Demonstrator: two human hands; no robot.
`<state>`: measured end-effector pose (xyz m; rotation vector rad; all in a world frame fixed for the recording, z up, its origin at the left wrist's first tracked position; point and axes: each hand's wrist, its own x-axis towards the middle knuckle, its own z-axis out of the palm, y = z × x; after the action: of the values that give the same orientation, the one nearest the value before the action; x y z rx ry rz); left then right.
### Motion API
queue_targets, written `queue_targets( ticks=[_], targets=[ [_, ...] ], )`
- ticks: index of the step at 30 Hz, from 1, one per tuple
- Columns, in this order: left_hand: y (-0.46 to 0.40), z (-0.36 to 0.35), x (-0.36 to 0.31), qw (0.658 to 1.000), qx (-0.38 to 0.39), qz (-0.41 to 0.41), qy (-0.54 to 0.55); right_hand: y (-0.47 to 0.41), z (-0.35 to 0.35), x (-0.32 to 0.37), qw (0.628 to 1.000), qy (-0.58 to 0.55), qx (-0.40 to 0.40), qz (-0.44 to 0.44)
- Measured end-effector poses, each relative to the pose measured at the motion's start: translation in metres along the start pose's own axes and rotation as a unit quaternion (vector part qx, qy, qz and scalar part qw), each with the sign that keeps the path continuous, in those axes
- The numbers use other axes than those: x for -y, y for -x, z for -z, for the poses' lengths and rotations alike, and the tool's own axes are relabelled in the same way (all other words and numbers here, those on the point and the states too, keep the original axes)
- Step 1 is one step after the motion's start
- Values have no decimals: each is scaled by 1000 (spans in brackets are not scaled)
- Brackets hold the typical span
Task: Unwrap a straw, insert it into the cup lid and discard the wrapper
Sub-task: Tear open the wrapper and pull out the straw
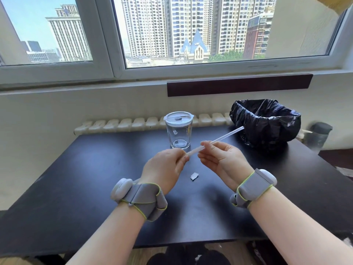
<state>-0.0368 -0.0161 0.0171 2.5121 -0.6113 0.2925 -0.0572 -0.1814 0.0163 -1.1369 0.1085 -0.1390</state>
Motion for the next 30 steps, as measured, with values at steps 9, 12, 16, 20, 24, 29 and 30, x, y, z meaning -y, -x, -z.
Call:
queue_targets(
  ticks=[9, 12, 16, 20, 24, 29, 30],
  targets=[
    [-3, 1, 8, 1000, 4, 1, 25, -4, -4, 4, 999, -13, -43, 28],
    [-2, 3, 18, 1000, 9, 13, 27, -7, 3, 13, 997, -38, -61, 38],
    [1, 3, 26, 999, 13, 35, 18, -10, 13, 14, 996, -43, -65, 39],
    [2, 0, 33, 997, 32, 73, -24, -12, 18, 13, 995, -37, -79, 46],
    [4, -3, 36, 990, 37, 104, -92, -12, 19, 12, 995, -21, -87, 53],
    [6, -9, 35, 983, 26, 126, -130, -11, 17, 12, 993, -11, -99, 62],
    [5, -10, 34, 983, 31, 118, -139, -11, 16, 12, 993, -7, -97, 60]
  ],
)
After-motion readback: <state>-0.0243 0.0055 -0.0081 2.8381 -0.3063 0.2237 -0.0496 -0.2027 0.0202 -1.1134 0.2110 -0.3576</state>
